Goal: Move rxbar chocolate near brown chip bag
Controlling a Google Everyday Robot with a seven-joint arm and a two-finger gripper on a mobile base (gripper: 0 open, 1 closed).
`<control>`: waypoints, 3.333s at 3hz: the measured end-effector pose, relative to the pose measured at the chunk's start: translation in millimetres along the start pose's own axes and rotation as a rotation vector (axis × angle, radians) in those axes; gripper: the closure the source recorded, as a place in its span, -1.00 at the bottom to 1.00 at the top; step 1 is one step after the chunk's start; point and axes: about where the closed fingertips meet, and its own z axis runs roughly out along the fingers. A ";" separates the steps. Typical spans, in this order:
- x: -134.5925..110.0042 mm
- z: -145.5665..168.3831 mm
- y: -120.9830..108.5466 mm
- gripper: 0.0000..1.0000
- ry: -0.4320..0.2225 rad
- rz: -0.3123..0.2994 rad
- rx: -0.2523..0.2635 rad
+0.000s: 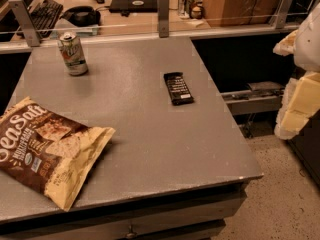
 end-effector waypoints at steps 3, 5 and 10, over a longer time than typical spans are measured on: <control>-28.0 50.8 -44.6 -1.00 -0.118 0.007 0.006; -97.2 125.6 -77.2 -1.00 -0.304 0.029 -0.062; -169.5 213.6 -96.2 0.42 -0.491 0.018 -0.099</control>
Offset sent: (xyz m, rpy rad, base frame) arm 0.0647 0.0180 -0.0335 0.1097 -0.0471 0.0261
